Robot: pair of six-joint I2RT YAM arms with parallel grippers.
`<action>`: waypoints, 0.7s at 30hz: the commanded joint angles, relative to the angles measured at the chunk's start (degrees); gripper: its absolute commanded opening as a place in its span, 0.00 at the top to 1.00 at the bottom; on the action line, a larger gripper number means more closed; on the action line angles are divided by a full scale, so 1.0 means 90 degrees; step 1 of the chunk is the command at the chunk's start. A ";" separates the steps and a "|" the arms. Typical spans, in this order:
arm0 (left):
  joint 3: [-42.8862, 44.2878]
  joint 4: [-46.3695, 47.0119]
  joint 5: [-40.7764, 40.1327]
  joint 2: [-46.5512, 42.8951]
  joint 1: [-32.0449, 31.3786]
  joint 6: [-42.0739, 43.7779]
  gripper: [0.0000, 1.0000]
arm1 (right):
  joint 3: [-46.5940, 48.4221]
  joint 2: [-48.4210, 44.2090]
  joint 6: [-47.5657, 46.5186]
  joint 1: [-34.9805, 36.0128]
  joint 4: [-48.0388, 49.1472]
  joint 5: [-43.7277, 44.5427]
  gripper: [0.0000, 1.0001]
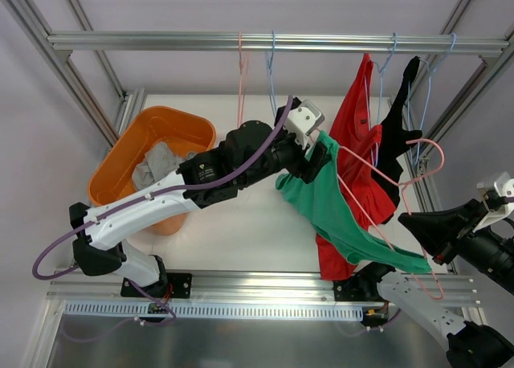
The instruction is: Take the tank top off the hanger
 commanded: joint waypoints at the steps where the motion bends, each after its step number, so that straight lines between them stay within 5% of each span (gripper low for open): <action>1: 0.0197 0.0403 0.0342 0.0036 -0.0058 0.0067 0.29 | 0.0151 -0.0013 0.0014 -0.0026 0.0369 -0.0174 1.00; 6: 0.0207 0.0453 0.0196 0.0075 -0.0058 0.0077 0.84 | 0.0160 -0.0013 0.0015 -0.0017 0.0428 -0.0175 1.00; 9: 0.0071 0.0462 0.0031 -0.0120 -0.0058 0.0077 0.99 | 0.0014 -0.0042 -0.0073 -0.0017 0.0428 0.0089 1.00; 21: -0.0954 0.0462 -0.2693 -0.1223 -0.0058 -0.0675 1.00 | -0.0699 -0.0784 -0.0513 -0.0007 0.0515 -0.0925 1.00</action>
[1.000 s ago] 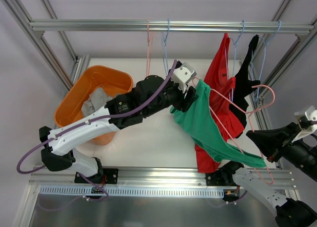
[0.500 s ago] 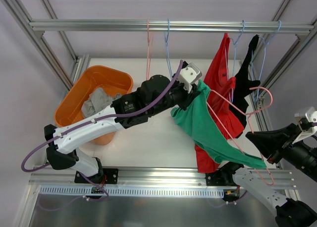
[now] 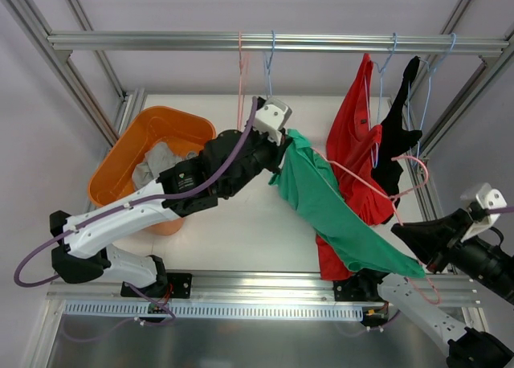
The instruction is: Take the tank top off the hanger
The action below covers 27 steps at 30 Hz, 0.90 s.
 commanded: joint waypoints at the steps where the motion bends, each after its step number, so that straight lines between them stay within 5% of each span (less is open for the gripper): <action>1: -0.0342 0.0334 -0.1198 -0.0546 -0.0022 -0.0393 1.00 | 0.0117 -0.0476 -0.0258 -0.0007 0.0496 -0.0705 1.00; 6: -0.0724 0.0334 -0.0303 -0.0995 -0.0022 -0.0648 1.00 | 0.0439 -0.0643 -0.0453 0.0032 0.0516 -0.1292 1.00; 12: -0.1358 0.0528 0.2724 -0.1678 -0.0080 -0.0550 1.00 | -0.0252 -0.1061 -0.0181 0.0032 0.1958 -0.0697 1.00; 17: -0.2481 0.0607 0.5843 -0.2604 -0.0090 -0.0356 1.00 | -0.2718 -0.1639 0.0493 0.0023 0.6485 -0.0811 1.00; 20: -0.3213 0.0598 0.6534 -0.3142 -0.0090 -0.0374 1.00 | -0.3504 -0.1367 0.1020 0.0013 0.9445 -0.1192 1.00; 24: -0.4305 0.0520 0.5974 -0.3924 -0.0090 -0.0472 1.00 | -0.4830 -0.0576 0.1948 0.0022 1.4356 -0.1449 1.00; 27: -0.4844 0.0208 0.4133 -0.4520 -0.0090 -0.0745 1.00 | -0.4835 0.0088 0.1795 0.0013 1.5039 -0.1136 1.00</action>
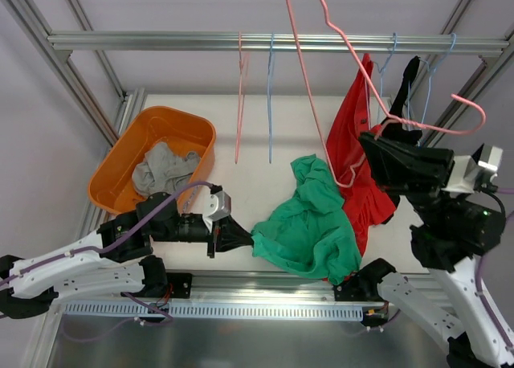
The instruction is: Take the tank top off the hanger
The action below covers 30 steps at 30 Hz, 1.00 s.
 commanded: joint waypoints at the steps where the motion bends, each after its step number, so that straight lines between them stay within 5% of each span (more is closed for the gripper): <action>1: -0.0501 -0.0130 -0.1853 -0.0550 -0.0044 -0.0383 1.00 | 0.0037 0.0497 0.0142 0.0015 0.3325 0.0074 1.00; 2: -0.0579 -0.0421 -0.2458 -0.0725 -0.0044 -0.0520 1.00 | 0.0086 0.0575 -0.0072 0.0015 0.3043 0.0258 1.00; 5: -0.0707 -0.1047 -0.4463 -0.0834 -0.0044 -0.1116 1.00 | 0.0806 0.0314 -0.0405 0.0005 -0.0026 0.0649 1.00; 6: -0.0755 -0.1330 -0.4688 -0.0844 -0.0034 -0.1223 1.00 | 0.1128 0.0264 -0.0842 0.0015 -0.2066 0.0785 1.00; 10: -0.0882 -0.1528 -0.4847 -0.0747 -0.0044 -0.1517 1.00 | 0.2408 0.0137 -0.1022 0.0015 -0.5764 0.1732 1.00; 12: -0.0970 -0.1538 -0.4896 -0.0669 -0.0044 -0.1537 0.92 | 0.2839 0.0175 -0.0993 0.0006 -0.7175 0.2347 1.00; 15: -0.1029 -0.1606 -0.4954 -0.0659 -0.0044 -0.1547 0.65 | 0.3365 0.0525 -0.1119 0.0006 -0.8574 0.3052 1.00; 19: -0.0932 -0.1791 -0.4974 -0.0727 -0.0044 -0.1566 0.25 | 0.3622 0.0995 -0.1061 0.0005 -0.9293 0.2994 1.00; 20: -0.0893 -0.1908 -0.4974 -0.0775 -0.0044 -0.1547 0.02 | 0.3593 0.1073 -0.1032 0.0005 -0.9284 0.2974 1.00; 30: 0.0083 -0.3302 -0.4076 -0.0464 -0.0044 -0.1547 0.01 | 0.4450 0.2955 -0.1217 0.0035 -0.8718 0.3706 1.00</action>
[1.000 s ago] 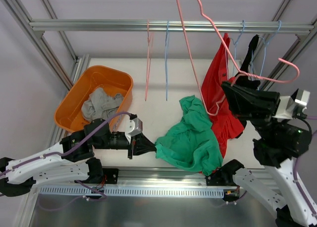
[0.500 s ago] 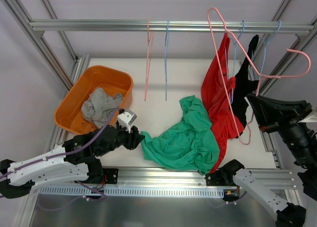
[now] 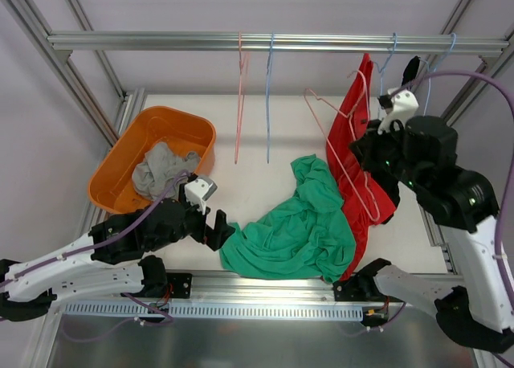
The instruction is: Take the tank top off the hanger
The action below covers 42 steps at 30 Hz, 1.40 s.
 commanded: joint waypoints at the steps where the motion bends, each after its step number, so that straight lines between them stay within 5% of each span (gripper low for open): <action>1: 0.0468 -0.0752 0.0449 0.0243 -0.0044 -0.0014 0.01 | 0.0767 0.0581 -0.0180 0.0049 0.0433 0.0491 1.00; 12: 0.0234 -0.0959 0.0058 -0.0205 -0.0044 -0.0190 0.01 | 0.2731 0.2788 -0.0268 0.0508 0.0970 0.1486 1.00; 21: 0.0185 -0.0959 -0.0010 -0.0498 -0.0044 -0.0248 0.01 | 0.2917 0.3941 -0.0044 0.0762 0.1615 0.2142 1.00; 29: 0.0321 -0.0910 -0.0048 -0.0323 -0.0044 -0.0326 0.01 | 0.2127 0.3708 0.0250 0.0772 0.1810 0.2171 1.00; 31: 0.0360 -0.0687 -0.0117 -0.0138 -0.0044 -0.0356 0.01 | 0.2048 0.3532 0.0250 0.0772 0.1830 0.2055 0.87; 32: 0.0361 -0.0550 -0.0069 -0.0069 -0.0044 -0.0337 0.01 | 0.2019 0.3464 0.0230 0.0762 0.1830 0.2025 0.61; 38: 0.0380 0.0903 0.0371 0.0897 -0.0044 -0.0005 0.01 | 0.1599 0.2479 0.0064 0.0762 0.1743 0.1820 0.01; 42: 0.0429 0.1842 0.0702 0.2037 -0.0044 0.0268 0.01 | 0.1024 0.1308 -0.0024 0.0762 0.1577 0.1566 0.00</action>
